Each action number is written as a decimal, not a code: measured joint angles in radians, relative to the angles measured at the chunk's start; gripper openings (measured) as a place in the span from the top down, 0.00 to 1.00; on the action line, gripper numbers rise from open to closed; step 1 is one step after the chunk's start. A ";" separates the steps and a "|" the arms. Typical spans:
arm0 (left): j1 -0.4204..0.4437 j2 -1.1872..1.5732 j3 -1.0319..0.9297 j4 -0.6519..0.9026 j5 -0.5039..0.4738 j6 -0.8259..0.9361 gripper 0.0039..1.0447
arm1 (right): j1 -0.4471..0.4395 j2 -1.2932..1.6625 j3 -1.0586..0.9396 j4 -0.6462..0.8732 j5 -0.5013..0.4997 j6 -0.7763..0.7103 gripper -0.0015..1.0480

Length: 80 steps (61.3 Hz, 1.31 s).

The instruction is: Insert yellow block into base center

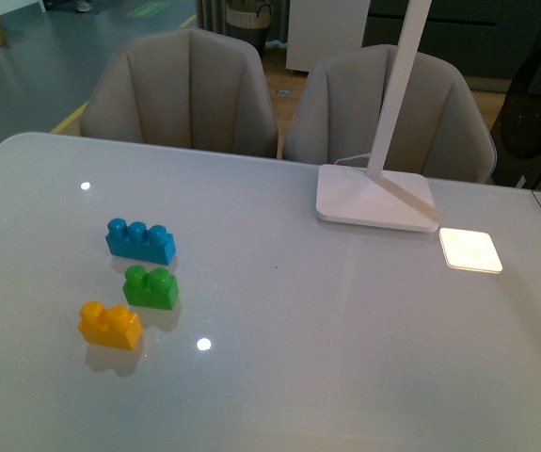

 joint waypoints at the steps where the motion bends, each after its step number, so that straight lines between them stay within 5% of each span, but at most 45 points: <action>1: 0.000 0.000 0.000 0.000 0.000 0.000 0.07 | 0.000 0.000 0.000 0.000 0.000 0.000 0.09; 10: 0.000 0.000 0.000 0.000 0.000 0.000 0.07 | 0.003 0.004 0.002 -0.006 0.010 0.003 0.09; 12: 0.000 0.000 0.000 0.000 0.000 0.000 0.07 | 0.063 0.093 0.061 -0.150 0.143 0.029 0.09; 15: 0.000 0.000 0.000 0.000 0.000 0.000 0.07 | 0.107 0.292 0.103 -0.147 0.202 0.041 0.09; 44: 0.000 0.000 0.000 0.000 0.000 0.000 0.07 | -0.290 1.401 0.240 0.730 -0.138 -0.068 0.09; 63: 0.000 0.000 0.000 0.000 0.000 0.000 0.07 | -0.498 1.873 0.436 0.840 -0.262 -0.145 0.09; 80: 0.000 0.000 0.000 0.000 0.000 0.000 0.07 | -0.550 2.078 0.566 0.820 -0.327 -0.211 0.09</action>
